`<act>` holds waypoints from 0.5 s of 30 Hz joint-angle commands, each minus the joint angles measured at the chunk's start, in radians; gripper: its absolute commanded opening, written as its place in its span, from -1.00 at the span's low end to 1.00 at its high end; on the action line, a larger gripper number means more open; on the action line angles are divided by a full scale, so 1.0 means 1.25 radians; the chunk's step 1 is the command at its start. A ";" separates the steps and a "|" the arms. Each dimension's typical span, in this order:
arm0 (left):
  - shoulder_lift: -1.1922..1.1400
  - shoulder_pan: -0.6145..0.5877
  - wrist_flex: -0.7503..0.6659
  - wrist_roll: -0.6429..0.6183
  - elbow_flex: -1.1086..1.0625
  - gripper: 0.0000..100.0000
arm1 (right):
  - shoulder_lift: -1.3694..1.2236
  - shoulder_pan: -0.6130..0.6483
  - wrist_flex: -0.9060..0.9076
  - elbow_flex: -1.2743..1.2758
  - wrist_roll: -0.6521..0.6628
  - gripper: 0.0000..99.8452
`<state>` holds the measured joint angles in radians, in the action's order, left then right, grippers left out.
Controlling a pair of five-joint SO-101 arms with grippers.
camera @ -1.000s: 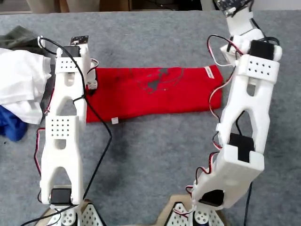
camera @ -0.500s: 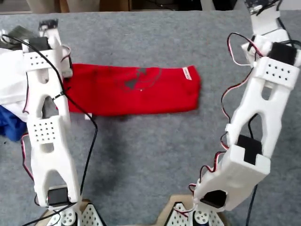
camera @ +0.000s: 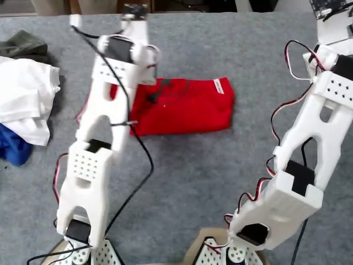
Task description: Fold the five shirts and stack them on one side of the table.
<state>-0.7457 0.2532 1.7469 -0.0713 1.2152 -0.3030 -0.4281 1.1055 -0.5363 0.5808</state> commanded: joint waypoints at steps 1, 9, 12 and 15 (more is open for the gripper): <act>0.041 0.052 -0.038 -0.032 0.001 -0.96 | 0.007 -0.023 -0.017 -0.048 -0.005 -0.98; 0.040 0.120 -0.140 -0.113 -0.006 -0.96 | 0.009 -0.024 -0.017 -0.048 -0.004 -0.98; 0.040 0.137 -0.172 -0.146 -0.006 -0.96 | 0.009 -0.024 -0.017 -0.048 -0.004 -0.98; 0.028 0.156 -0.191 -0.176 -0.007 -0.96 | 0.009 -0.024 -0.017 -0.048 -0.005 -0.98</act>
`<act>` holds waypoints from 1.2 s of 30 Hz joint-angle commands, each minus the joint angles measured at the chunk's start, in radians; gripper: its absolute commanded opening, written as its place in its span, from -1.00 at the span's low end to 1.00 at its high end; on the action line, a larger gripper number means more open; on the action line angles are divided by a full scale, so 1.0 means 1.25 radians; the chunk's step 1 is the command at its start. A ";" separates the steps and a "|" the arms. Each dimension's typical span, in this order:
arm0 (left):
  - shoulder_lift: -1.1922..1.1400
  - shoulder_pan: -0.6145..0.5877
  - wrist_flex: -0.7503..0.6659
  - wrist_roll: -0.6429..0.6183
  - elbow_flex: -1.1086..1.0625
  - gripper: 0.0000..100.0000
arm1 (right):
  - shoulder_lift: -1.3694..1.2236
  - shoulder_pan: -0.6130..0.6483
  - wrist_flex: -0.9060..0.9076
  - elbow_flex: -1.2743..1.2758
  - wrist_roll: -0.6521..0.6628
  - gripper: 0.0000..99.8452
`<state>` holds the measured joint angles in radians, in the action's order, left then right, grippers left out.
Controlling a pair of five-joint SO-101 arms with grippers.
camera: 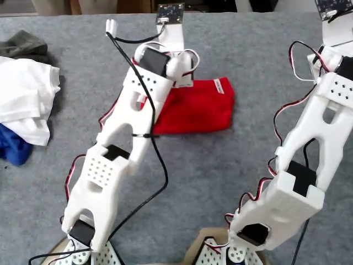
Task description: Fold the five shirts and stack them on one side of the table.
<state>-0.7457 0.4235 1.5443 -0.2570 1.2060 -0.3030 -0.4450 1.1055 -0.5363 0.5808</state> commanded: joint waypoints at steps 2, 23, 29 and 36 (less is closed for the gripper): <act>0.004 0.032 -0.038 -0.033 0.001 -0.96 | 0.009 -0.010 -0.017 -0.048 -0.005 -0.98; -0.120 0.158 -0.189 -0.034 0.001 -0.96 | 0.009 -0.004 -0.015 -0.048 -0.005 -0.98; -0.120 0.157 -0.210 -0.033 0.001 -0.96 | 0.009 -0.003 -0.014 -0.048 -0.005 -0.98; -0.136 0.133 -0.205 -0.056 0.007 -0.67 | 0.009 -0.001 -0.016 -0.048 -0.026 -0.98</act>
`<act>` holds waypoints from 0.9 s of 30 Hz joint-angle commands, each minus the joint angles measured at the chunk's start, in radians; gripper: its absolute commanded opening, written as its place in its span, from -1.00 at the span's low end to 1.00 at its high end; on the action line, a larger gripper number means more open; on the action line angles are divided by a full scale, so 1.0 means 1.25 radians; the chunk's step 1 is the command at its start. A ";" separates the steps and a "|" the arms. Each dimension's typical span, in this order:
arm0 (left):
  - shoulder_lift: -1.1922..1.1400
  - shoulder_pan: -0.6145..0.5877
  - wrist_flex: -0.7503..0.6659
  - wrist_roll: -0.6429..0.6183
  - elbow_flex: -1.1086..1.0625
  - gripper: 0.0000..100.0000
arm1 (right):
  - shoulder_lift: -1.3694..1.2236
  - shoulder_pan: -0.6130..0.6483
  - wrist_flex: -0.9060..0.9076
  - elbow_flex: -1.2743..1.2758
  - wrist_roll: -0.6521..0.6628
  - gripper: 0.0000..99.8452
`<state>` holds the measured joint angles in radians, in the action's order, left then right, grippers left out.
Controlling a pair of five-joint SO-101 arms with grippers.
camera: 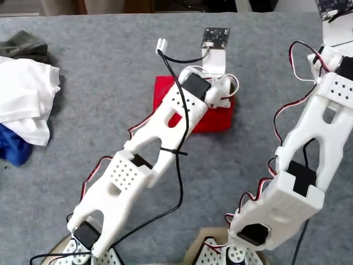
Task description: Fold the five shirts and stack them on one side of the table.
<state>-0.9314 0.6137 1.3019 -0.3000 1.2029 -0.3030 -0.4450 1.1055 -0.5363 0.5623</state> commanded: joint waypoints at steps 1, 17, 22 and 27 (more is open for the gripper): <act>0.014 -0.032 -0.012 -0.032 0.011 -0.66 | 0.008 0.007 -0.016 -0.048 -0.007 -0.95; 0.006 -0.438 0.191 -0.041 0.136 -0.96 | 0.001 0.245 0.119 -0.041 -0.011 -0.98; 0.004 -0.449 0.173 -0.043 0.029 -0.96 | -0.060 0.374 0.210 -0.073 -0.025 -0.99; -0.037 -0.480 0.070 -0.039 -0.037 -0.96 | -0.158 0.427 0.295 -0.166 -0.099 -0.99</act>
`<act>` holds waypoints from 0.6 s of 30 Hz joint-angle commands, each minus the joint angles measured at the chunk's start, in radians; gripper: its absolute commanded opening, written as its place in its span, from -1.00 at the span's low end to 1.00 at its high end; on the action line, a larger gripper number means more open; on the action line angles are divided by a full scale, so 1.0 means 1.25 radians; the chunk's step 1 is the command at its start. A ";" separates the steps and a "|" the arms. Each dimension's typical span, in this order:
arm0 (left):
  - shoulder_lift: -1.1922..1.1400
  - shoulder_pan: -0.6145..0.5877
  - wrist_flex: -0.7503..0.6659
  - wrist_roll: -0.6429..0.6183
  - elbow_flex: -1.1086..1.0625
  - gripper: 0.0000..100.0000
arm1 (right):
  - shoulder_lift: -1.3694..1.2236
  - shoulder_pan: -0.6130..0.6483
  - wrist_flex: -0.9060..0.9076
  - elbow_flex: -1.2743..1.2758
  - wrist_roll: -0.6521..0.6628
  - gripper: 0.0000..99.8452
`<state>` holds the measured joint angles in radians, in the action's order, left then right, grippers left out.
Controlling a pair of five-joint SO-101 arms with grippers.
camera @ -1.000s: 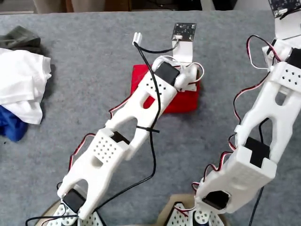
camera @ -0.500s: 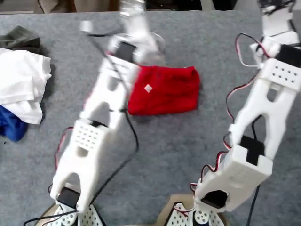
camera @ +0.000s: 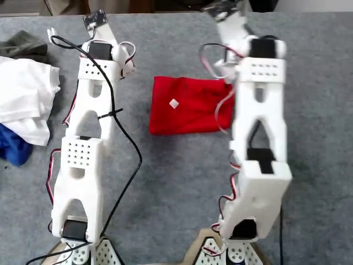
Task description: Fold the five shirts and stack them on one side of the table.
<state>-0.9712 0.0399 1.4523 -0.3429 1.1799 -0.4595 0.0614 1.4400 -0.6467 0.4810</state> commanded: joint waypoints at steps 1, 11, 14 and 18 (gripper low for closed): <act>-0.017 -0.026 -0.056 -0.005 -0.021 -0.96 | -0.058 0.021 0.029 -0.096 -0.044 -0.99; -0.132 -0.055 -0.055 -0.005 0.095 -0.96 | -0.301 -0.026 0.069 -0.319 -0.045 -0.99; -0.155 -0.059 -0.049 -0.005 0.134 -0.96 | -0.381 -0.044 0.064 -0.395 -0.043 -0.99; -0.168 -0.061 -0.038 -0.005 0.156 -0.96 | -0.492 -0.061 0.059 -0.509 -0.001 -0.99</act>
<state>-1.1953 -0.0245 1.3970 -0.3429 1.3134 -1.0165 0.0077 1.5213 -1.1577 0.4381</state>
